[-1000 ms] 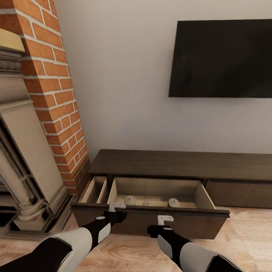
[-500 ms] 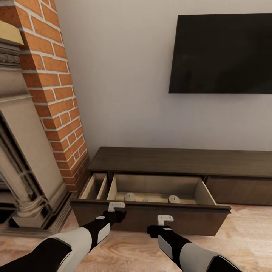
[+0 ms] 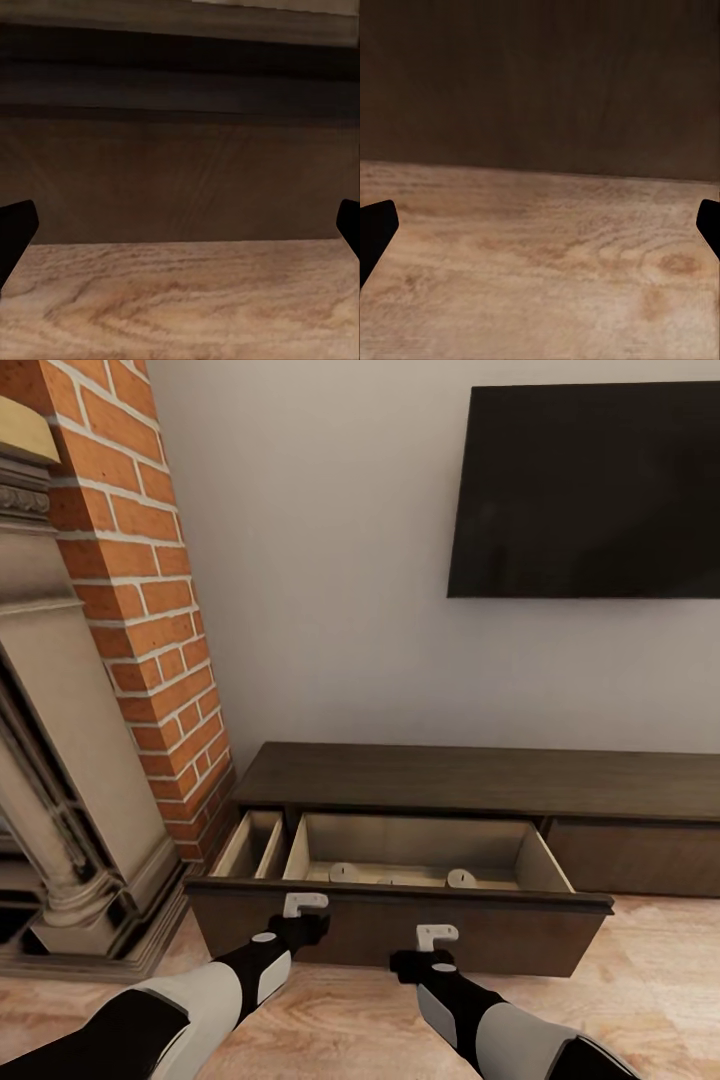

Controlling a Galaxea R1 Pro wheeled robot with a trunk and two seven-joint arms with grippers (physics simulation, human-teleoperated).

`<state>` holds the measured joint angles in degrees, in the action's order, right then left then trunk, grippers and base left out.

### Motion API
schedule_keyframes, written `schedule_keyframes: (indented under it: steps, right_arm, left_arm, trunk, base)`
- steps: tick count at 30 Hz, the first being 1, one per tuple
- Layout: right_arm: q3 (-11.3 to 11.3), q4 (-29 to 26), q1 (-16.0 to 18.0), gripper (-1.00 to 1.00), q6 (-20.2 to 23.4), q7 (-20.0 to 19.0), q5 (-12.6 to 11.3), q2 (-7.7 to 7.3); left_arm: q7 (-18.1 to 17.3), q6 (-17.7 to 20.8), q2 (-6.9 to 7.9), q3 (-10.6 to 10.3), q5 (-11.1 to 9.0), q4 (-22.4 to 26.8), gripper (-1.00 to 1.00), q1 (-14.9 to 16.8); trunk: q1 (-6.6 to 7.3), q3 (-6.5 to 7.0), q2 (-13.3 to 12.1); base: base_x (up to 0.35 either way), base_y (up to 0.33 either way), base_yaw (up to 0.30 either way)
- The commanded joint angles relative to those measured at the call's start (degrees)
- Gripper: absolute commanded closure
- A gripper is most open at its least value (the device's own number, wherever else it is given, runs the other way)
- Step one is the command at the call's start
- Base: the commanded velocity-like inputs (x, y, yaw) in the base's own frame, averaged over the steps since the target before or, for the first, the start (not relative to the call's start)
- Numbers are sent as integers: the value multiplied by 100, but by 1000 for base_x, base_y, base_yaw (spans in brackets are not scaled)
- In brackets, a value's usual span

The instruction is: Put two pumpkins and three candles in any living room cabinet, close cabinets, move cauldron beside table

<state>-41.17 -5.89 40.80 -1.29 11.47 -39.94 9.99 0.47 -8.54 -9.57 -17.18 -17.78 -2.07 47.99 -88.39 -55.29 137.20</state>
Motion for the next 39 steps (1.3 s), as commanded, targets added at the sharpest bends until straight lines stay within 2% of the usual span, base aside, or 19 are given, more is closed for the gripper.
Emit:
schedule_keyframes:
  steps: [1, 8, 12, 16, 23, 36, 39]
  right_arm:
    - [-49, 0, 1, -100, -52, 22, -58, 0]
    - [-45, 0, -1, -100, -115, 22, -57, 0]
    - [-44, 0, -2, -100, -165, 22, -53, 0]
    - [-41, 6, -36, -100, -459, 22, -50, 0]
    - [-40, 7, -54, -100, -529, 22, -49, 0]
    - [-46, 8, -54, -100, -531, 22, -49, 0]
    - [-48, 7, -54, -100, -531, 22, -49, 0]
  left_arm:
    - [5, -78, -3, -49, -46, -25, -100, 8]
    - [6, -159, -2, -49, -50, -30, -100, 3]
    - [6, -272, -2, -49, -50, -37, -100, -11]
    - [6, -341, -2, -49, -46, -32, -100, -100]
    - [6, -349, -2, -49, -50, -39, -100, -114]
    - [6, -350, 0, -40, -58, -30, -100, -115]
    - [6, -350, -1, -40, -59, -30, -100, -115]
  trunk:
    - [1, -5, 2]
    - [1, -5, 2]
    - [-87, -77, 163]
    - [-175, -149, 323]
    - [-328, -275, 604]
    - [-362, -563, 621]
    - [-362, -563, 621]
  base:
    - [0, 0, 0]
    - [0, 0, 0]
    - [0, 0, 0]
    - [0, 0, 0]
    - [0, 0, 0]
    - [0, 0, 0]
    - [0, 0, 0]
